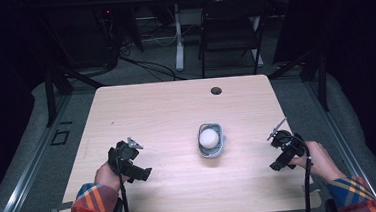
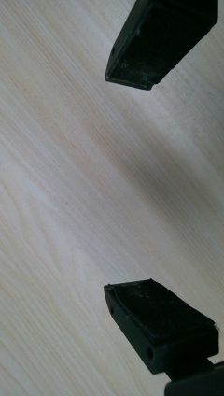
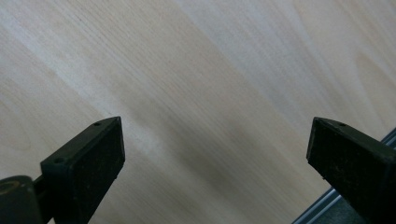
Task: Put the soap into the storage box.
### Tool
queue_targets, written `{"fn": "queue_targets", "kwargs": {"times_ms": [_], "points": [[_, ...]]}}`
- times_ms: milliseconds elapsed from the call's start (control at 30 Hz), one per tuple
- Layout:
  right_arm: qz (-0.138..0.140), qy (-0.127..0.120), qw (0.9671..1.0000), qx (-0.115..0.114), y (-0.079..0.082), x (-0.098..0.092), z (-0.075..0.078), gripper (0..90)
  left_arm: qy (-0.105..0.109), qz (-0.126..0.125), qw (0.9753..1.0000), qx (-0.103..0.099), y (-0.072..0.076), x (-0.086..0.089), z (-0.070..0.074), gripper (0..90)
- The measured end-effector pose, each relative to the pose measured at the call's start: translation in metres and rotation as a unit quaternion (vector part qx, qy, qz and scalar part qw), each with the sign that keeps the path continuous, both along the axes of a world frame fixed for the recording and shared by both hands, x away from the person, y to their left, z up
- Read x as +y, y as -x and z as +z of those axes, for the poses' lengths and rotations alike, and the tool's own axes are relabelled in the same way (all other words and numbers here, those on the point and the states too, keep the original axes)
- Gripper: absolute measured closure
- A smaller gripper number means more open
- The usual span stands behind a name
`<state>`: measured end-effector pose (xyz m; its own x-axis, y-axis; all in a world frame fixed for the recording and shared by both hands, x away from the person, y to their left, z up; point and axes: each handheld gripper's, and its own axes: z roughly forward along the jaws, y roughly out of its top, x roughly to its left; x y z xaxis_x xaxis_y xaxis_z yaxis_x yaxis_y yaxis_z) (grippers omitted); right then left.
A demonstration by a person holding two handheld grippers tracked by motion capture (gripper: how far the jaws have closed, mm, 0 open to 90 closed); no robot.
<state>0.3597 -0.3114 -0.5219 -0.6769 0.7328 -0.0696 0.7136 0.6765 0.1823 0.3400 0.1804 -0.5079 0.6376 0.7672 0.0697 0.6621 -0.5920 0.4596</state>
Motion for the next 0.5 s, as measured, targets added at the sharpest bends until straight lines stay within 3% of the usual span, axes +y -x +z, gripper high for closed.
{"fn": "queue_targets", "kwargs": {"times_ms": [100,133,167,233,267,367,433,500], "points": [[-0.004,-0.009,0.9999,-0.001,0.006,-0.003,-0.005,3.9,-0.001,-0.002,1.0000,0.001,0.000,0.000,0.000,1.7],[0.006,0.002,1.0000,0.004,0.006,-0.005,-0.005,3.9,-0.001,-0.002,1.0000,0.000,0.000,0.000,0.000,1.7],[-0.012,-0.021,0.9996,-0.010,0.010,-0.006,-0.010,3.9,-0.002,-0.002,1.0000,0.000,0.000,0.000,0.000,1.7],[-0.002,0.000,1.0000,0.003,0.011,-0.009,-0.010,4.0,0.000,-0.003,1.0000,-0.001,0.001,-0.001,0.000,1.7],[-0.013,-0.013,0.9998,0.001,0.016,-0.010,-0.016,5.0,-0.001,-0.005,1.0000,-0.002,0.001,-0.001,0.000,1.8],[-0.005,0.001,0.9999,0.011,0.015,-0.011,-0.017,5.6,-0.002,-0.007,1.0000,-0.003,0.001,-0.001,0.000,1.8],[-0.014,-0.009,0.9999,0.004,0.015,-0.009,-0.021,6.1,-0.002,-0.008,1.0000,-0.002,0.001,-0.001,0.000,1.8],[-0.004,0.015,0.9997,0.018,0.010,-0.009,-0.020,7.6,-0.002,-0.008,1.0000,0.001,0.000,-0.001,0.000,1.8]]}}
